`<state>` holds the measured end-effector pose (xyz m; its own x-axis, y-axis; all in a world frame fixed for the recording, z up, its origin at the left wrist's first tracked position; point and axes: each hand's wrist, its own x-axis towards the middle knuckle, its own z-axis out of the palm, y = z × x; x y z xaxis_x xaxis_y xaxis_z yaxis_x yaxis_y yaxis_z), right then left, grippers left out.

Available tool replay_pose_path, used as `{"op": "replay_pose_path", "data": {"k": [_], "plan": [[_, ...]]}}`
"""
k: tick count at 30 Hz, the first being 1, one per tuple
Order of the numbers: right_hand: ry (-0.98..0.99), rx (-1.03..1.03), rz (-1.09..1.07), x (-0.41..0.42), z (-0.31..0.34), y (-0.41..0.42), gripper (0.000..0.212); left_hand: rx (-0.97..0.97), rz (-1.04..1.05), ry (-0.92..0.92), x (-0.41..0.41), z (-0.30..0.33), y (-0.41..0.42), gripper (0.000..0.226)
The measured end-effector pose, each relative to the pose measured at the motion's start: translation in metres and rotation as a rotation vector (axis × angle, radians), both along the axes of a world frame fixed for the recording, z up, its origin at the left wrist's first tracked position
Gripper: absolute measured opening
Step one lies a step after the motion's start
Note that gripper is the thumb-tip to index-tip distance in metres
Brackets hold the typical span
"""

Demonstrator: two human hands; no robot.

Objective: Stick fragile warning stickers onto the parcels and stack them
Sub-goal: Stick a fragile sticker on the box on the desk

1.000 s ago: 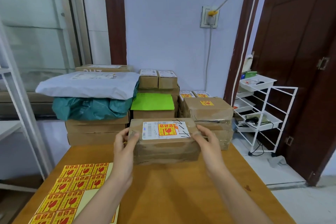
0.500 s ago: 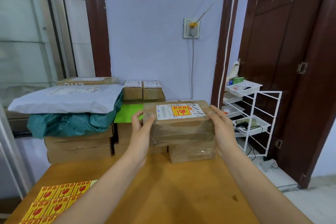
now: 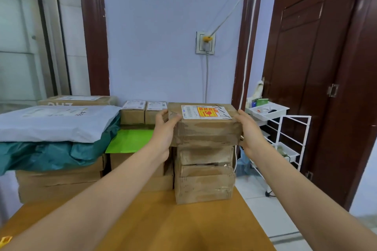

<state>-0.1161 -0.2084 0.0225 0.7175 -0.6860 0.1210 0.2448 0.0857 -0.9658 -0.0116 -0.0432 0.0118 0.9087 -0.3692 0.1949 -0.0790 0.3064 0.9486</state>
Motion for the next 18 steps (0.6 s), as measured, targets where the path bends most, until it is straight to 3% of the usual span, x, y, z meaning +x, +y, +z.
{"op": "replay_pose_path", "data": {"k": [3, 12, 18], "plan": [[0.04, -0.053, -0.033, 0.013, 0.0, -0.012, 0.024, 0.001, -0.019, 0.034, 0.01, 0.002, -0.009, 0.044], [0.076, -0.078, -0.059, 0.039, -0.016, -0.036, 0.027, 0.035, 0.0, 0.076, 0.029, -0.012, -0.032, 0.042], [0.081, -0.103, -0.063, 0.052, -0.023, -0.045, 0.013, 0.043, 0.033, 0.079, 0.045, -0.024, -0.04, 0.044]]}}
